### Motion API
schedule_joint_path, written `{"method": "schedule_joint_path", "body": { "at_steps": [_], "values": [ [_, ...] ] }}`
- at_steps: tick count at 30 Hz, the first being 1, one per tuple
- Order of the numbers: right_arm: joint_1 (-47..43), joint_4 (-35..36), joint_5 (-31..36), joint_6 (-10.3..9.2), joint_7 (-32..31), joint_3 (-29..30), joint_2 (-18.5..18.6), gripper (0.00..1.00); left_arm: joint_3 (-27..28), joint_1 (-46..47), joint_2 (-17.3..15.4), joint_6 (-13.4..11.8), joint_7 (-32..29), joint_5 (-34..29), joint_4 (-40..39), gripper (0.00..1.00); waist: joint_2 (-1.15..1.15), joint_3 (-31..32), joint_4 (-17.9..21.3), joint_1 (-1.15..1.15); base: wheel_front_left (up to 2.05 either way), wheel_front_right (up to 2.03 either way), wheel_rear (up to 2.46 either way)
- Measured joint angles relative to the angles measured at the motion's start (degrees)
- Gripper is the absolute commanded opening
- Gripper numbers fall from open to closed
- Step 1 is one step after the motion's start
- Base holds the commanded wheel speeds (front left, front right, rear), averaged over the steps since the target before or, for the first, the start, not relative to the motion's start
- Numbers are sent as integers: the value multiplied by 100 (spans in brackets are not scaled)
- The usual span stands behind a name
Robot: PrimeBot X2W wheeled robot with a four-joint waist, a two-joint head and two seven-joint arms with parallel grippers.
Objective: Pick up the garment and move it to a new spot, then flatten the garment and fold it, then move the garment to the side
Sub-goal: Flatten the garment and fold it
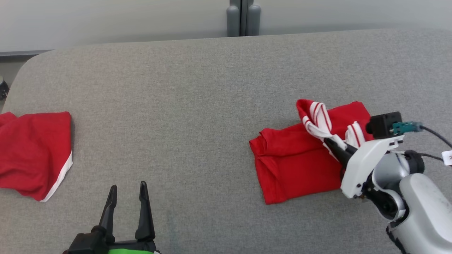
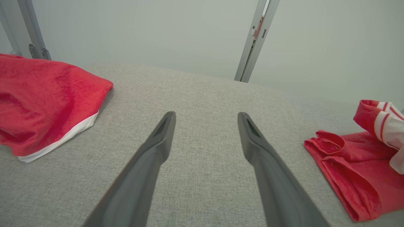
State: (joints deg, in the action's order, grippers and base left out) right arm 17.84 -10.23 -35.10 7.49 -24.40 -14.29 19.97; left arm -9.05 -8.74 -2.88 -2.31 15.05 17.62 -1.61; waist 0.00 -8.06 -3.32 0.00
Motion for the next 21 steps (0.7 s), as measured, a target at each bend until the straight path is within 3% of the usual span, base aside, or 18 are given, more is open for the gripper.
{"method": "schedule_joint_path", "body": {
  "at_steps": [10, 21],
  "values": [
    [-119, -461, 584, 0, 584, -158, -983, 0, -93, -2, 1, -54, 0, 10, 67, 100, 0, 22, 58, 0, 0, 0, 0],
    [38, -1006, 791, 0, 1012, -416, -1435, 0, -193, 28, 1, -21, 0, 27, 178, 100, 0, -15, 40, 0, 0, 0, 0]
  ]
}}
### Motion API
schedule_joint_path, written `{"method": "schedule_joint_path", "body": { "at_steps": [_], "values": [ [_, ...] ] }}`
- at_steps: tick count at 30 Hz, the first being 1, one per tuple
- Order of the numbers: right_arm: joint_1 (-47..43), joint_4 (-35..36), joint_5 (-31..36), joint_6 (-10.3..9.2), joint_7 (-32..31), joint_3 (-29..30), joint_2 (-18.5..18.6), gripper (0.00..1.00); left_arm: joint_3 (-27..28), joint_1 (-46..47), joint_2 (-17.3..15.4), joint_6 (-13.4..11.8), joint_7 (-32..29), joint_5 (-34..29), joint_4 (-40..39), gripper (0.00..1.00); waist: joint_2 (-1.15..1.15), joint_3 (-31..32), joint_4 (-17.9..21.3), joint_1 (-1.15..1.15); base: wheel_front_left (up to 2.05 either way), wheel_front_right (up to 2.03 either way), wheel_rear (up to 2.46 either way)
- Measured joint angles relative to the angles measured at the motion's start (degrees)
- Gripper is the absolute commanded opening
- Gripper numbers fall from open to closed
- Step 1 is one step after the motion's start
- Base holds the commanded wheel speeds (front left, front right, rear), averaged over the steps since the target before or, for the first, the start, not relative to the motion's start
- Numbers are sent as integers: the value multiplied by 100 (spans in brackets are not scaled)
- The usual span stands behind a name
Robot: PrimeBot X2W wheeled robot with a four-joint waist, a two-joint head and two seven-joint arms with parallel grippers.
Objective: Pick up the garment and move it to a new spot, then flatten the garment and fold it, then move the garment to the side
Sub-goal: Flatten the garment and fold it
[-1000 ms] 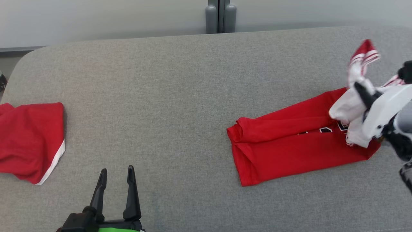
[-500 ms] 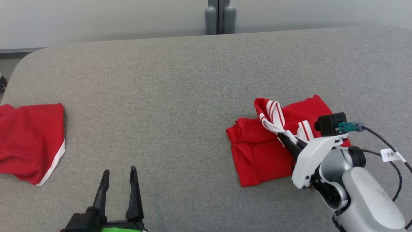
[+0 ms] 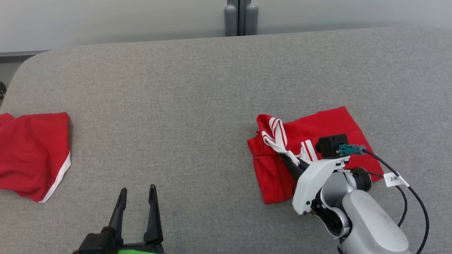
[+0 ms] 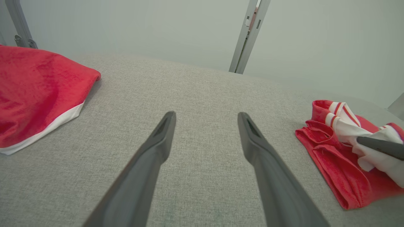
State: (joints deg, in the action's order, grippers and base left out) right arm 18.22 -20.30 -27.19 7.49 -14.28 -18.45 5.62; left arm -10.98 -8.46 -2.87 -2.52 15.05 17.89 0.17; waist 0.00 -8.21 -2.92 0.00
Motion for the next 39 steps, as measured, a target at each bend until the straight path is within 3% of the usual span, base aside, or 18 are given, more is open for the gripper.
{"method": "schedule_joint_path", "body": {
  "at_steps": [1, 2, 3, 4, 9, 14, 19, 23, 25, 26, 27, 36, 39],
  "values": [
    [8, -57, 20, 0, 31, -12, -30, 0, -14, 0, 0, 0, 0, 7, 13, 100, 0, -6, -7, 0, 0, 0, 0],
    [19, -103, 21, 0, 73, -15, -62, 18, -20, 4, 0, 0, 0, 18, 22, 100, 0, -11, -18, 0, 0, 0, 0],
    [34, -124, 25, 0, 97, -38, -80, 96, -21, 10, 0, 1, 0, 18, 30, 100, 0, -13, -27, 0, 0, 0, 0],
    [51, -125, 33, 0, 130, -94, -92, 100, -18, 16, 0, 3, 0, 18, 41, 100, 0, -14, -38, 0, 0, 0, 0],
    [53, 258, -443, 1, 479, -477, -166, 100, 43, 21, 0, 7, 0, 15, 82, 100, 0, 18, -66, 0, 0, 0, 0],
    [-155, 895, -733, 1, 1036, -320, 56, 100, 83, 12, 0, -26, 0, 15, 36, 100, 0, 51, -31, 0, 0, 0, 0],
    [-503, 1190, -424, 0, 1605, 289, 422, 100, 129, -42, 0, -59, 0, 23, -3, 100, 0, 103, 70, 0, 0, 0, 0],
    [-633, 925, -71, 0, 1758, 867, 543, 100, 107, -42, 0, -57, 0, 24, -9, 100, 0, 129, 148, 0, 0, 0, 0],
    [-632, 709, 74, 0, 1740, 1056, 555, 48, 102, -41, 0, -57, 0, 23, -8, 100, 0, 127, 166, 0, 0, 0, 0],
    [-614, 571, 111, 0, 1699, 1125, 536, 11, 104, -40, 0, -54, 0, 22, -5, 100, 0, 120, 169, 0, 0, 0, 0],
    [-588, 453, 177, 0, 1651, 1147, 534, 0, 105, -38, 0, -51, 0, 22, -5, 100, 0, 113, 172, 0, 0, 0, 0],
    [57, -880, 527, 1, 1325, 693, 561, 0, 68, 71, 1, 1, 0, 21, 65, 100, 0, 16, 78, 0, 0, 0, 0],
    [87, -984, 272, 0, 1362, 367, 500, 0, 105, 86, 1, -7, 0, 22, 67, 100, 0, 10, 2, 0, 0, 0, 0]
  ]
}}
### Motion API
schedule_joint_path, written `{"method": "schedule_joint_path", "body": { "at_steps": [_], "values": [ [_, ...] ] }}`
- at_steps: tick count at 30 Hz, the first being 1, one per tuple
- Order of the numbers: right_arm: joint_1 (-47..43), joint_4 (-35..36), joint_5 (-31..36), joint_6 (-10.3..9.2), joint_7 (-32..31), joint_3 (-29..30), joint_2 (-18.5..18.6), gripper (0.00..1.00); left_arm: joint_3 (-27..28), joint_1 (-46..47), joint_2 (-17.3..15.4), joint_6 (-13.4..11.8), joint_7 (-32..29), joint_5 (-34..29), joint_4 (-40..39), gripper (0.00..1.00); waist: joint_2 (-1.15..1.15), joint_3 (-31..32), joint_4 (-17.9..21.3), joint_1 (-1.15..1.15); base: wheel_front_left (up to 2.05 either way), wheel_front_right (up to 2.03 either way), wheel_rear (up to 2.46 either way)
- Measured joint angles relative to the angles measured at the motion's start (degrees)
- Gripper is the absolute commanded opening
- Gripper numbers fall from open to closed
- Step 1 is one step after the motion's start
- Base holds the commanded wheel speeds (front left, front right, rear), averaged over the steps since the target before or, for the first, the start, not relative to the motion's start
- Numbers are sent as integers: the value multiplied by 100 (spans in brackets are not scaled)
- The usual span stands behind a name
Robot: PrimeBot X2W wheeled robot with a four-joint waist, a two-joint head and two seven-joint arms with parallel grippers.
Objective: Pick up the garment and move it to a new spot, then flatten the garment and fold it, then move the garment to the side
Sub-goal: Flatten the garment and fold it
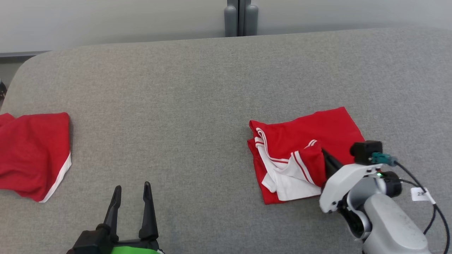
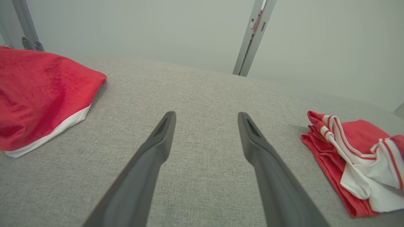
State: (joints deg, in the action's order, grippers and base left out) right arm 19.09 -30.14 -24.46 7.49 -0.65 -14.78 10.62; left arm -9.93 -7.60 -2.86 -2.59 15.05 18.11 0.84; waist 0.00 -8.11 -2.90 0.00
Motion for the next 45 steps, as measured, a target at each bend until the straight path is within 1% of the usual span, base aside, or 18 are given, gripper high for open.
{"method": "schedule_joint_path", "body": {
  "at_steps": [3, 6, 8, 12, 14, 19, 22, 23, 24, 25, 26, 29, 33, 36, 39, 45],
  "values": [
    [-50, 155, -460, 5, 2, -534, 24, 0, 12, -2, 0, -1, 0, 0, 0, 100, 0, 13, -49, 0, 0, 0, 0],
    [-182, 321, -804, 1, 24, -944, 264, 0, -13, -4, 0, -32, 0, 0, -16, 100, 0, 35, -68, 0, 0, 0, 0],
    [-275, 468, -1046, 0, -8, -1257, 350, 0, -1, -5, 0, -48, 0, 0, -31, 100, 0, 53, -72, 0, 0, 0, 0],
    [-361, 683, -1291, 3, -130, -1786, 495, 0, 56, -19, 0, -77, 0, 24, -30, 100, 0, 102, -27, 0, 0, 0, 0],
    [-367, 744, -1344, 2, -126, -1942, 572, 0, 47, -44, 0, -101, 0, 32, -36, 100, 0, 143, 7, 0, 0, 0, 0],
    [-377, 842, -1348, 2, 247, -1978, 626, 0, 126, -122, 1, -101, 0, 19, -19, 100, 0, 314, 83, 0, 0, 0, 0],
    [-443, 843, -1136, 2, 612, -1703, 684, 0, 254, -172, 0, -92, 0, -4, -3, 100, 0, 450, 124, 0, 0, 0, 0],
    [-491, 844, -1032, 3, 771, -1569, 692, 18, 290, -212, 1, -91, 0, -8, -9, 100, 0, 504, 138, 0, 0, 0, 0],
    [-548, 854, -954, 2, 951, -1424, 691, 47, 334, -268, 1, -86, 0, -9, -7, 100, 0, 557, 153, 0, 0, 0, 0],
    [-610, 880, -895, 2, 1155, -1272, 683, 69, 399, -330, 1, -60, 0, -9, -1, 100, 0, 613, 168, 0, 0, 0, 0],
    [-655, 882, -835, 2, 1239, -1158, 673, 100, 438, -383, 1, -47, 0, -12, 9, 100, 0, 657, 180, 0, 0, 0, 0],
    [-823, 854, -302, 3, 1450, -839, 759, 100, 537, -539, 1, 26, 0, -66, 74, 100, 0, 795, 226, 0, 0, 0, 0],
    [-1060, 827, 187, 3, 1540, -397, 712, 100, 681, -718, 1, 158, 0, -113, 129, 100, 0, 947, 287, 0, 0, 0, 0],
    [-1249, 1074, 516, 3, 1567, 99, 570, 100, 720, -772, 1, 220, 0, -111, 145, 100, 0, 1031, 303, 0, 0, 0, 0],
    [-1705, 1463, 886, 3, 1570, 600, 298, 100, 777, -793, 1, 268, 0, -103, 144, 100, 0, 1097, 262, 0, 0, 0, 0],
    [-2091, 1780, 1249, 3, 1571, 949, 12, 100, 757, -880, 1, 363, 0, -129, 142, 100, 0, 1149, 279, 0, 0, 0, 0]
  ]
}}
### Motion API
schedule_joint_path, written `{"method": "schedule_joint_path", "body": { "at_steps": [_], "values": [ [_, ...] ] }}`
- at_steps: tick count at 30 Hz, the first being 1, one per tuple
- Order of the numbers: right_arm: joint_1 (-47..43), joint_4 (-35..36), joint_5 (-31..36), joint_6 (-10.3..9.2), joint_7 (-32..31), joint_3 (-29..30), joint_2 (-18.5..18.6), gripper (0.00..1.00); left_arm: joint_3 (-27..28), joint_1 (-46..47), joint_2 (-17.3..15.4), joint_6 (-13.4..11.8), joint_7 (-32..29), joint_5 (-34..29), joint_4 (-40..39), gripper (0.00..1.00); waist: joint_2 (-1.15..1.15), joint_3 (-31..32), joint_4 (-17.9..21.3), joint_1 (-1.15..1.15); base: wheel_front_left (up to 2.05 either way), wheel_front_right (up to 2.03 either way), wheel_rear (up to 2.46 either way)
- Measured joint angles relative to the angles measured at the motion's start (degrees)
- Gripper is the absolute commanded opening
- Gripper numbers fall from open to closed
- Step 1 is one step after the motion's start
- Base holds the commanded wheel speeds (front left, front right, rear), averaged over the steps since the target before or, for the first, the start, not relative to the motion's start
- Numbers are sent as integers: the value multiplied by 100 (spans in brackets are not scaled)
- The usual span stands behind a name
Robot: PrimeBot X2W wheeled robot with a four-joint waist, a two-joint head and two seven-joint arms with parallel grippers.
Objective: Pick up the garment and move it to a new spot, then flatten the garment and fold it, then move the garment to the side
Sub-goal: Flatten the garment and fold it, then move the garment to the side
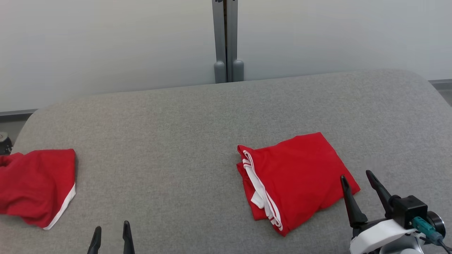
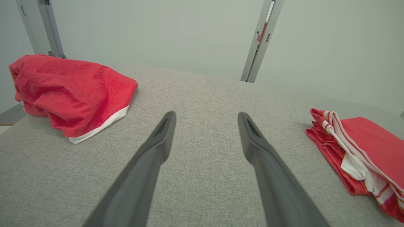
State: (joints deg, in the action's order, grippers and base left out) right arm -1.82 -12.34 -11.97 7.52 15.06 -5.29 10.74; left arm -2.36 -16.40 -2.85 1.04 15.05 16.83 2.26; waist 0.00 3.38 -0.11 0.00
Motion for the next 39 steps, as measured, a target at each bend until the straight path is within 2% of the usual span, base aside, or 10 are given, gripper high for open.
{"method": "schedule_joint_path", "body": {
  "at_steps": [5, 17, 22, 24, 28, 31, 35, 39],
  "values": [
    [-137, 21, 111, 0, 0, 74, -127, 100, -55, -60, 0, 4, 0, -16, -2, 100, 0, 5, 39, 0, 0, 0, 0],
    [-103, -30, 144, 0, 0, 103, -151, 100, -67, -52, 0, 23, 0, -22, -3, 100, 0, -104, 74, 0, 0, 0, 0],
    [436, -583, -4, 0, -45, 68, -10, 100, -198, 10, 1, 45, 0, -41, -2, 100, 0, -242, 87, 0, 0, 0, 0],
    [832, -810, -156, 0, -411, 57, 100, 100, -264, 98, 0, 47, 0, -76, -1, 100, 0, -324, 79, 0, 0, 0, 0],
    [1859, -1221, -446, 0, -1644, -164, 445, 100, -383, 448, 0, 123, 2, -107, 48, 100, 0, -598, 49, 0, 0, 0, 0],
    [2425, -1572, -716, 0, -2410, -214, 549, 100, -475, 609, 2, 151, 9, -132, 140, 100, 0, -815, -7, 0, 0, 0, 0],
    [2970, -2080, -713, 1, -2995, -315, 802, 100, -558, 893, 1, 141, 9, -73, 183, 100, 0, -1077, -144, 0, 0, 0, 0],
    [3196, -2581, -786, 1, -3365, -491, 799, 100, -662, 998, 1, 94, 8, 2, 215, 100, 0, -1264, -351, 0, 0, 0, 0]
  ]
}}
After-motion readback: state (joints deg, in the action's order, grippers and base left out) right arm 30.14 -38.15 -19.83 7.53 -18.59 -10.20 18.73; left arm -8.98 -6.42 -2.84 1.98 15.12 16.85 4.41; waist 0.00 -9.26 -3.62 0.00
